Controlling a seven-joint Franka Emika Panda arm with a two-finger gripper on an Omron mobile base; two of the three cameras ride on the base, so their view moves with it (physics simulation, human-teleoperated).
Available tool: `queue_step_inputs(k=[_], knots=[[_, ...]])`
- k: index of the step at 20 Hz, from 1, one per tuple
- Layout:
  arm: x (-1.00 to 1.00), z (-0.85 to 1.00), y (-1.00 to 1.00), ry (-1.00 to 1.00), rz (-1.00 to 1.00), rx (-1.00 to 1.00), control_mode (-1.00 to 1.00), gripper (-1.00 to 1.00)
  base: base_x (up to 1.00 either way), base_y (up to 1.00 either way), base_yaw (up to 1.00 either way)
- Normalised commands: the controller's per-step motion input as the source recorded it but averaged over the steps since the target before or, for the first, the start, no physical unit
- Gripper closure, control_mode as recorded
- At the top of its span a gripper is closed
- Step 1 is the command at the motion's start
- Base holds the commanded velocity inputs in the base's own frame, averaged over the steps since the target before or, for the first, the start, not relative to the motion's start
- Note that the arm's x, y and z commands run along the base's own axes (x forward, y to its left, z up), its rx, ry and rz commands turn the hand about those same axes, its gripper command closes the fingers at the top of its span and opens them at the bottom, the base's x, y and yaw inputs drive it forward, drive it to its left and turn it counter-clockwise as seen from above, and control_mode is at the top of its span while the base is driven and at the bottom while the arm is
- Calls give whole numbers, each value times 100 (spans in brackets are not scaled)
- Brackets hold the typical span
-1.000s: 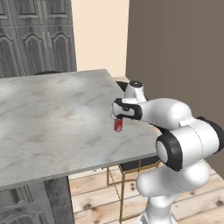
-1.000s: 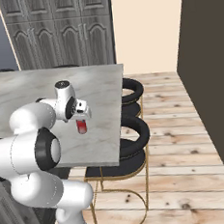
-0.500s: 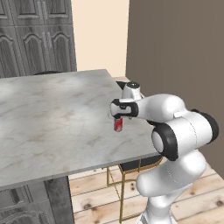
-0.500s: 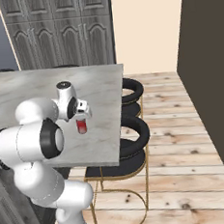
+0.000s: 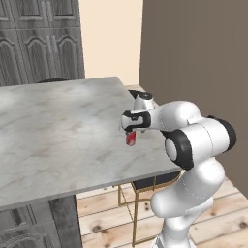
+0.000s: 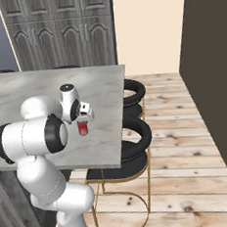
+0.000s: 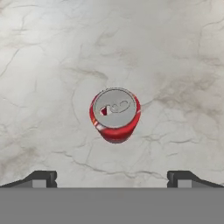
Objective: Four empty soda cans are scattered around the kitchen. Gather all the cans and cluster them next to the stove for recycling.
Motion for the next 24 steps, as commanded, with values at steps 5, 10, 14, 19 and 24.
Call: queue_step_inputs(k=[5, 10, 14, 19, 24], knots=[[17, -11, 0, 0, 0, 0, -100, -100, 0, 0, 0], [19, -8, 0, 0, 0, 0, -100, -100, 0, 0, 0], [20, -12, 0, 0, 0, 0, -100, -100, 0, 0, 0], [18, -15, 0, 0, 0, 0, -100, -100, 0, 0, 0], [17, -14, 0, 0, 0, 0, -100, -100, 0, 0, 0]])
